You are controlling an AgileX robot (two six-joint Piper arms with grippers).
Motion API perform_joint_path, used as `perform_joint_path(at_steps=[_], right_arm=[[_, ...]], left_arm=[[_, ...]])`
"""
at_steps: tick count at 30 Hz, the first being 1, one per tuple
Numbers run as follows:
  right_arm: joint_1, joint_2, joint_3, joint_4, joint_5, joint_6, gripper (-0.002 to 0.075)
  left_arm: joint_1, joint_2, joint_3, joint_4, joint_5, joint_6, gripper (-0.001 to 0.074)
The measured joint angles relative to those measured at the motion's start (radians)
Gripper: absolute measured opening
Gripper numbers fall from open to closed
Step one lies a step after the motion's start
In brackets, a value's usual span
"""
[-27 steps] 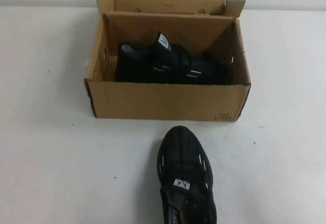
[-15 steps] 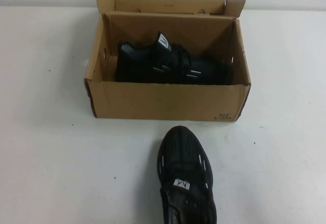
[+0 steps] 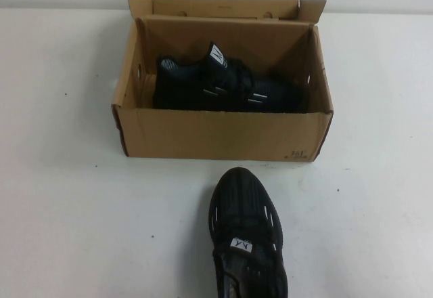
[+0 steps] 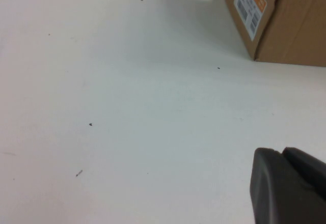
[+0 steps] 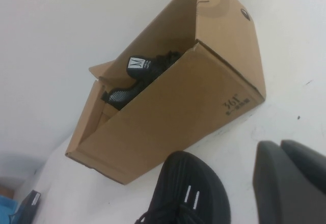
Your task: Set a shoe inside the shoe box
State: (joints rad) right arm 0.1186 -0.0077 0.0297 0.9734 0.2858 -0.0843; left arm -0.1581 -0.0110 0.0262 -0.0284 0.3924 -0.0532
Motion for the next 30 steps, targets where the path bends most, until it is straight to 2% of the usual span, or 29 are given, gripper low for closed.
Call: perform_joint_path(at_steps=[9, 14, 21, 26, 30], right_arm=[[0.000, 0.000, -0.013, -0.007, 0.020, -0.062, -0.0017], [0.000, 0.033, -0.166, -0.111, 0.112, -0.141, -0.0017], [0.000, 0.351, -0.502, -0.426, 0.482, -0.188, -0.0017], [0.009, 0.586, -0.682, -0.469, 0.655, -0.315, -0.0017], [0.094, 0.751, -0.789, -0.505, 0.739, -0.359, -0.0017]], left_arm=[[0.000, 0.000, 0.000, 0.000, 0.000, 0.000, -0.0004], [0.000, 0.000, 0.000, 0.000, 0.000, 0.000, -0.0004], [0.000, 0.000, 0.000, 0.000, 0.000, 0.000, -0.0004], [0.000, 0.000, 0.000, 0.000, 0.000, 0.000, -0.0004], [0.000, 0.000, 0.000, 0.000, 0.000, 0.000, -0.0004]])
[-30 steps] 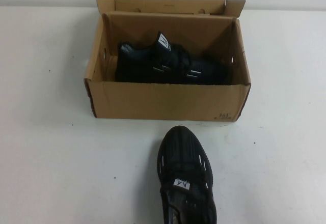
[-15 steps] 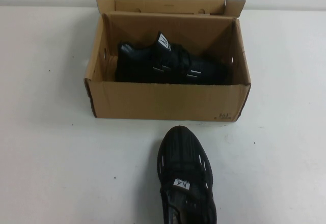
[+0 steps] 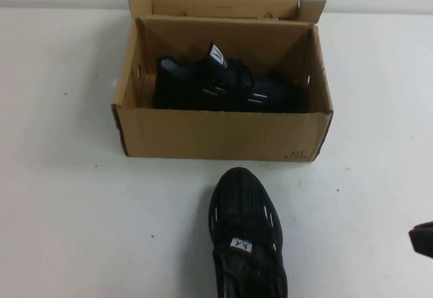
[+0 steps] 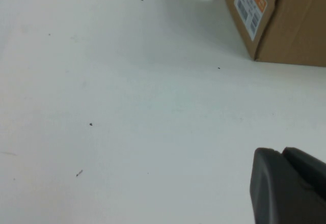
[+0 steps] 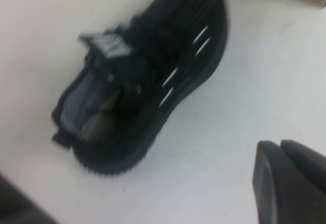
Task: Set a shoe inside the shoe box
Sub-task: Pick up the shoe from the table
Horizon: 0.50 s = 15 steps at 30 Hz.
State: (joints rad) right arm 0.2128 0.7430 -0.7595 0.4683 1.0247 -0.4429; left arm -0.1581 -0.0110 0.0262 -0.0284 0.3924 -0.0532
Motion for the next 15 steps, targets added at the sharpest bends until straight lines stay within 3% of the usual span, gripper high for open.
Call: perform_joint_path(at_steps=[11, 15], right_arm=[[0.502, 0.376, -0.169, -0.332, 0.009, 0.060, 0.0008], [0.624, 0.530, -0.253, -0.393, 0.015, 0.069, 0.0176]], left_arm=[[0.000, 0.000, 0.000, 0.000, 0.000, 0.000, -0.0004], [0.000, 0.000, 0.000, 0.000, 0.000, 0.000, -0.0004]])
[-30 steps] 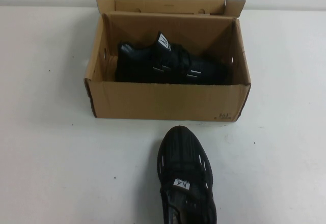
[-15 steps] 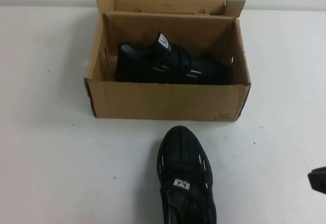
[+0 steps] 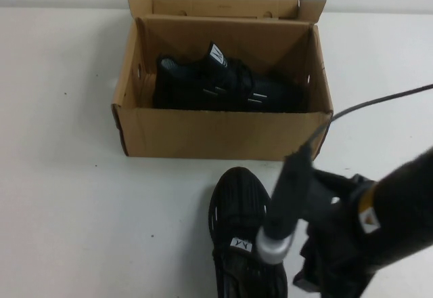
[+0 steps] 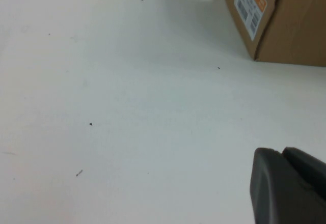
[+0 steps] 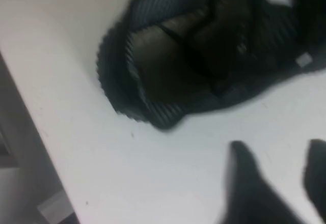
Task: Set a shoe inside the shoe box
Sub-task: Pick up the shoe from the table
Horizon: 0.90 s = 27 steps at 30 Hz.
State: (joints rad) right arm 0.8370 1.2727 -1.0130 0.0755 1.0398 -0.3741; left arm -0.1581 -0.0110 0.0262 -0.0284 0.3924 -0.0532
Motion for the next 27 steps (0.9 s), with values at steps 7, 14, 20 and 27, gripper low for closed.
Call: perform_joint_path(at_steps=[7, 14, 20, 27], right_arm=[[0.127, 0.195, -0.179, -0.100, 0.016, 0.101, 0.0586], [0.178, 0.270, -0.256, -0.182, 0.023, 0.177, 0.0573], [0.181, 0.346, -0.254, -0.287, -0.016, 0.224, 0.0563], [0.179, 0.421, -0.254, -0.370, -0.060, 0.273, 0.0556]], left_arm=[[0.000, 0.000, 0.000, 0.000, 0.000, 0.000, -0.0004], [0.000, 0.000, 0.000, 0.000, 0.000, 0.000, -0.0004], [0.000, 0.000, 0.000, 0.000, 0.000, 0.000, -0.0004], [0.000, 0.000, 0.000, 0.000, 0.000, 0.000, -0.0004]])
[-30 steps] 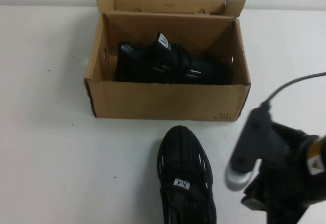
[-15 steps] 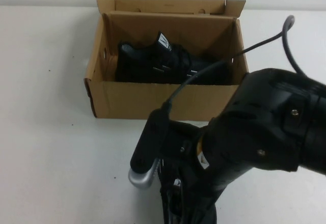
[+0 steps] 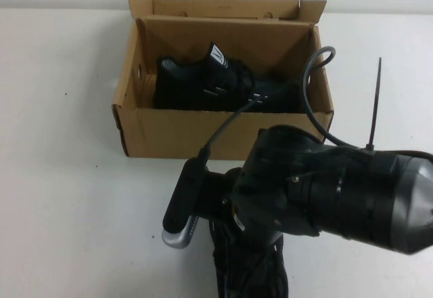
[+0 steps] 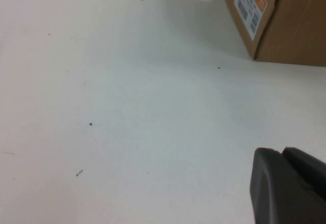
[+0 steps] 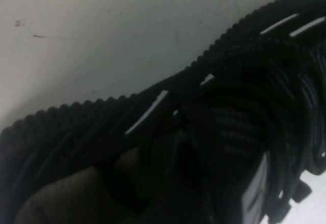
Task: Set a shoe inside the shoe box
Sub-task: Pick up the shoe from the table
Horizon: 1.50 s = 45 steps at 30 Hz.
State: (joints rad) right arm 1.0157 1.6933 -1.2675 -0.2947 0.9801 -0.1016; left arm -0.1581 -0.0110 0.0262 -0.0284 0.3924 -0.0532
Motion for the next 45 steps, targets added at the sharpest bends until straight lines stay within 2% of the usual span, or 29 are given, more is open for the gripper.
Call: perform_joint_path(at_steps=[2, 4, 8, 10, 12, 14, 19, 24, 34, 45], right_arm=[[-0.005, 0.017, 0.000, -0.013, -0.005, 0.043, 0.0540], [-0.016, 0.031, 0.000, -0.020, -0.013, 0.090, 0.0487], [-0.035, 0.046, 0.000, -0.023, -0.020, 0.159, 0.0277], [-0.040, 0.046, 0.000, -0.024, -0.022, 0.182, 0.0127], [-0.042, 0.046, 0.000, -0.034, -0.036, 0.203, 0.0053], [-0.042, 0.046, 0.000, -0.051, -0.045, 0.212, 0.0017], [-0.046, 0.000, -0.002, -0.083, -0.052, 0.211, 0.0004], [-0.050, -0.084, -0.002, -0.082, -0.043, 0.102, 0.0002], [-0.050, -0.125, -0.002, 0.099, 0.062, -0.480, 0.0002], [-0.050, -0.125, 0.000, 0.106, 0.084, -0.530, 0.0002]], left_arm=[[0.000, 0.000, 0.000, 0.000, 0.000, 0.000, -0.0004], [0.000, 0.000, 0.000, 0.000, 0.000, 0.000, -0.0004], [0.000, 0.000, 0.000, 0.000, 0.000, 0.000, -0.0004], [0.000, 0.000, 0.000, 0.000, 0.000, 0.000, -0.0004], [0.000, 0.000, 0.000, 0.000, 0.000, 0.000, -0.0004], [0.000, 0.000, 0.000, 0.000, 0.000, 0.000, -0.0004], [0.000, 0.000, 0.000, 0.000, 0.000, 0.000, -0.0004], [0.000, 0.000, 0.000, 0.000, 0.000, 0.000, -0.0004], [0.000, 0.000, 0.000, 0.000, 0.000, 0.000, -0.0004], [0.000, 0.000, 0.000, 0.000, 0.000, 0.000, -0.0004]])
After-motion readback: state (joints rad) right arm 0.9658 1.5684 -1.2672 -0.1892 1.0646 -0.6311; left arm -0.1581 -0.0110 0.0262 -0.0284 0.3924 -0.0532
